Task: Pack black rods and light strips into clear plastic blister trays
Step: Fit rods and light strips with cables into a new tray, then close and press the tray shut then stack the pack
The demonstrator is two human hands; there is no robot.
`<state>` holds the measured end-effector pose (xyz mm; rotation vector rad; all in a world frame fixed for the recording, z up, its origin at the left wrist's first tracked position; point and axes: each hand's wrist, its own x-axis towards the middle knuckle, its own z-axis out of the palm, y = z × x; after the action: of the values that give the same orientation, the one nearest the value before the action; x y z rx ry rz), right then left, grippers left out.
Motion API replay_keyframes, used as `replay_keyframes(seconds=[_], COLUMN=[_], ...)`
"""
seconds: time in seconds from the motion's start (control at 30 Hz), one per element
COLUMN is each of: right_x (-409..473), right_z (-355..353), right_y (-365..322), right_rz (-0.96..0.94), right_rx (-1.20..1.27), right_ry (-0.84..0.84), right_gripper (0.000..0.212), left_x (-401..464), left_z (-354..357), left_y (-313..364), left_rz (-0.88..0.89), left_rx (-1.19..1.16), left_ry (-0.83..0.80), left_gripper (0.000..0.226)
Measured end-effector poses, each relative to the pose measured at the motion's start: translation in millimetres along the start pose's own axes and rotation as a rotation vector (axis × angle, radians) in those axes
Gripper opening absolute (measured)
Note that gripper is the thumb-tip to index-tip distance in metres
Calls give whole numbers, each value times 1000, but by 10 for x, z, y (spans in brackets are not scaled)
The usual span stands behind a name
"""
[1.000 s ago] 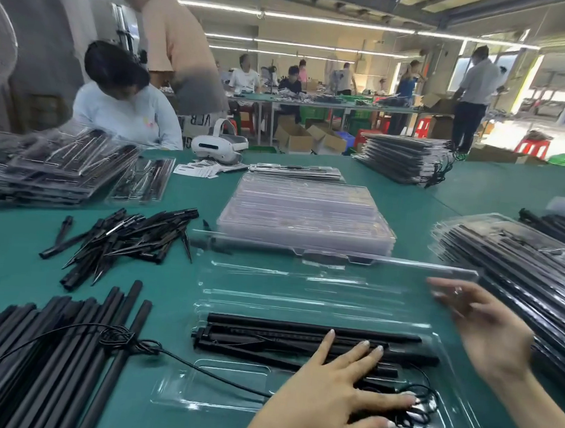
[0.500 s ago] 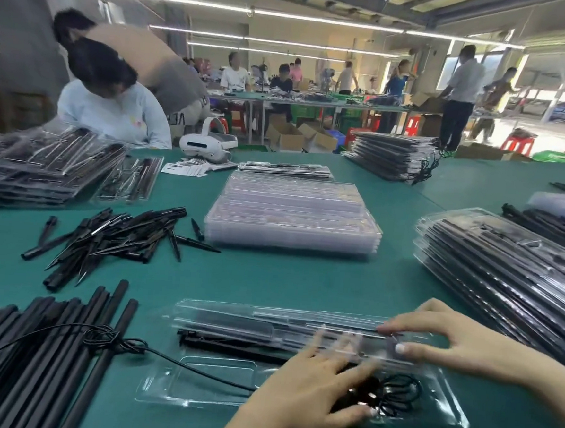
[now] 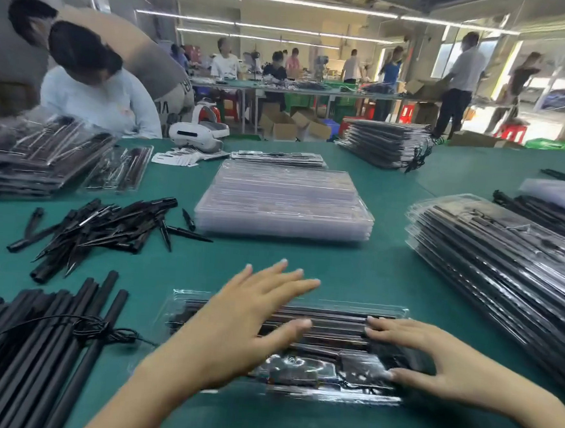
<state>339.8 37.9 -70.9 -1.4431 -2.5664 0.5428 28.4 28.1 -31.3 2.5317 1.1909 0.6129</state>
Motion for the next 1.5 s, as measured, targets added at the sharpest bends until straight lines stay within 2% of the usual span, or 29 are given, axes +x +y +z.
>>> replay_keyframes(seconds=[0.07, 0.13, 0.23, 0.33, 0.47, 0.57, 0.73, 0.87, 0.97, 1.0, 1.03, 1.13, 1.17, 1.2, 1.23, 1.27, 1.33, 1.37, 1.43, 1.47, 1.5], right_x=[-11, -30, -53, 25, 255, 372, 389, 382, 371, 384, 402, 313, 218, 127, 51, -34, -204, -282, -425, -463, -478], right_z=[22, 59, 62, 4, 176, 392, 514, 502, 526, 536, 520, 332, 268, 222, 182, 155, 140, 135, 170, 201, 226], right_y=[-2, -2, -10, -81, -312, -455, -473, -482, -438, -419, -409, -369, -345, -311, -273, -242, -145, -100, -23, -12, -21], right_rz=[-3, -5, 11, 48, 84, 111, 181, 161, 139, 142, 155, 215, 211, 225, 263, 316, 451, 529, 641, 659, 653], right_rx=[-11, -16, -19, -39, -155, -177, -276, -266, -225, -136, 74, 1083, 1303, 1405, 1372, 1202, 623, 398, 126, 108, 153], right_ry=[2, 12, 13, 83, 69, 1, 41, 24, 41, 84, 176, 599, 701, 773, 834, 879, 862, 760, 451, 357, 339], right_gripper=[61, 61, 59, 56, 71, 67, 62, 62, 57, 55, 50, 40, 39, 38, 35, 33, 20, 19, 43, 45, 38], left_x=[32, -25, -104, -100, -95, -116, -118, 56, 293, 341, 370, 368, 354, 350, 352, 358, 356, 356, 360, 364, 364], left_z=[92, 292, 482, 513, 536, 549, 526, 554, 776, 849, 907, 968, 967, 963, 959, 953, 951, 953, 950, 949, 948], left_y=[-247, -400, -535, -583, -575, -577, -557, -444, -230, -175, -147, -181, -193, -201, -201, -196, -182, -182, -184, -180, -175], left_rz=[-203, -272, -256, -269, -273, -269, -291, -313, -243, -228, -218, -195, -187, -185, -189, -194, -201, -204, -204, -201, -198], left_rx=[223, 315, 337, 340, 341, 333, 299, 225, 260, 281, 297, 284, 266, 253, 247, 249, 270, 282, 294, 295, 294], left_ry=[-167, -243, -239, -226, -211, -169, -176, -203, -176, -164, -152, -139, -141, -139, -137, -140, -142, -136, -110, -94, -80], left_gripper=[62, 62, 59, 60, 58, 55, 51, 63, 62, 63, 63, 57, 55, 53, 51, 51, 51, 52, 54, 55, 56])
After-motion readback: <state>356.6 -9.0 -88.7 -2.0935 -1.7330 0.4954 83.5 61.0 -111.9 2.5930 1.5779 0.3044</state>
